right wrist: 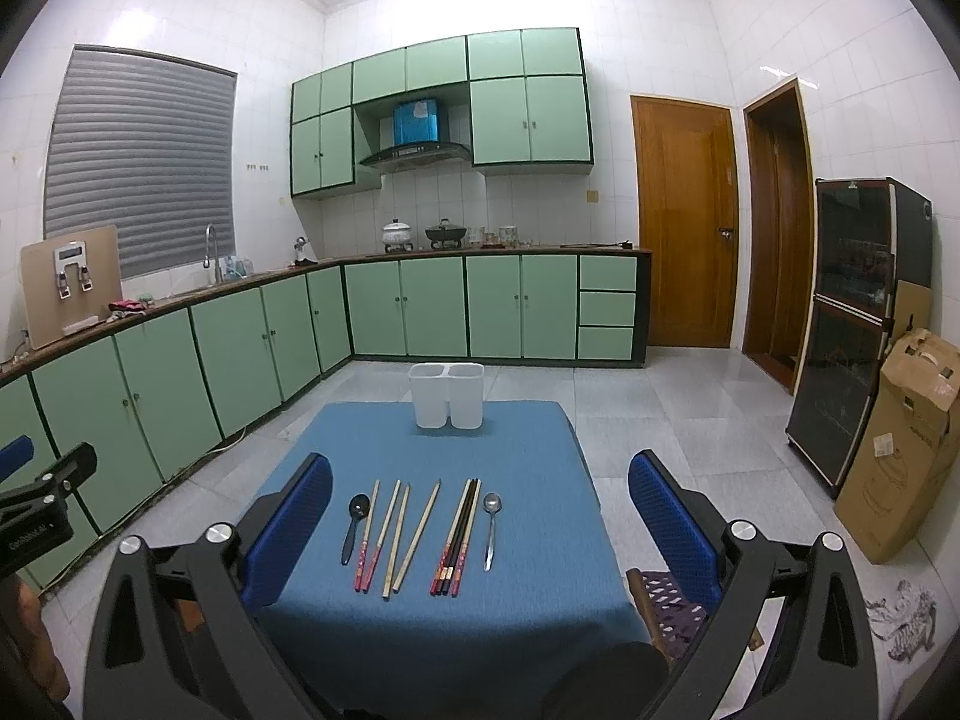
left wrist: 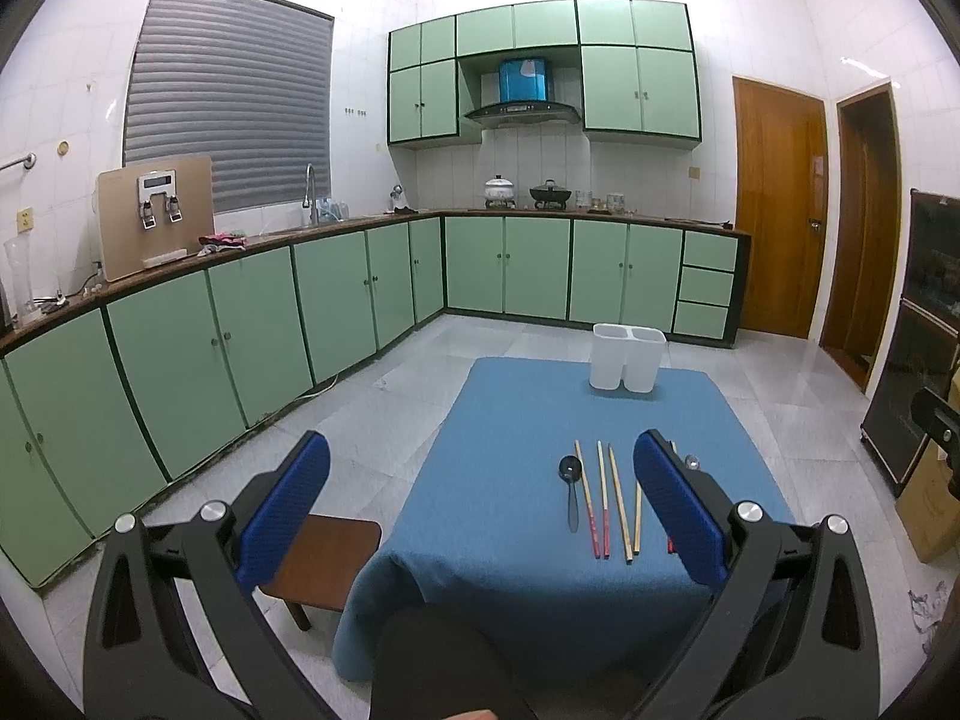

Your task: Organize utensils

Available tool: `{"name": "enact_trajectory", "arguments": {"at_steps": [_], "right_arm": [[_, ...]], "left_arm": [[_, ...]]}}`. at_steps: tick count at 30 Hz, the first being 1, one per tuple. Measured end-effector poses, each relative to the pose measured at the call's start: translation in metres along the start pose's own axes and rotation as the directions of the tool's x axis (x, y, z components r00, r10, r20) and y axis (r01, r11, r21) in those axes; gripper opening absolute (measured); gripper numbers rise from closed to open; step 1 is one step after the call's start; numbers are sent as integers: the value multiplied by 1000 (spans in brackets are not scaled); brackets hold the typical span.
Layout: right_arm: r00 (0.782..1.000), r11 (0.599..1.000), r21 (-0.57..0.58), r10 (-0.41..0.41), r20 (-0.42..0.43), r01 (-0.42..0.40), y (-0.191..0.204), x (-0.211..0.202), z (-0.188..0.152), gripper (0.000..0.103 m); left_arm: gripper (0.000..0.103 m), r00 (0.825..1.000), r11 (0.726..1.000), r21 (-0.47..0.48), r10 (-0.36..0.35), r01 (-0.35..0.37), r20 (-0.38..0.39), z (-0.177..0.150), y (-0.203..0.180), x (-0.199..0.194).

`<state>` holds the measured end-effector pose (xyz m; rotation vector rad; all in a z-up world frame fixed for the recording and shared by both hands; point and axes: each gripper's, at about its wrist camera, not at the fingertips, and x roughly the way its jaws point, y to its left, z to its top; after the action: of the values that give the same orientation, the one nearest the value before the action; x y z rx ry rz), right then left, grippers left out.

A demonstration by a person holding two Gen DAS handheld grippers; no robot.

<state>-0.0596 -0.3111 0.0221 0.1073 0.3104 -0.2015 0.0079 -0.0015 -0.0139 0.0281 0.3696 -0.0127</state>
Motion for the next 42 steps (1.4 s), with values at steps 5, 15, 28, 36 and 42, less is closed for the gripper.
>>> {"name": "enact_trajectory", "arguments": {"at_steps": [5,15,28,36,42], "right_arm": [[999,1000,-12,-18,-32,17,-2,20,-8,97],[964,1000,-10,18,-267,-22,-10,136,-69,95],[879,997,65,76,-471,-52,-29,261,-147,52],[858,994,67,106,-502,-84,-22,302,-171,47],[852,994,61,111,-511,-93,-24,319,-177,40]], "left_arm": [[98,999,1000,-9,-26,25,-42,-7,0,23],[98,969,997,-1,-70,72,-235,-58,-10,142],[98,879,984,44,-134,173,-457,-129,-53,283],[98,852,982,46,-134,182,-507,-142,-55,315],[98,844,977,83,-127,198,-521,-148,-68,329]]}}
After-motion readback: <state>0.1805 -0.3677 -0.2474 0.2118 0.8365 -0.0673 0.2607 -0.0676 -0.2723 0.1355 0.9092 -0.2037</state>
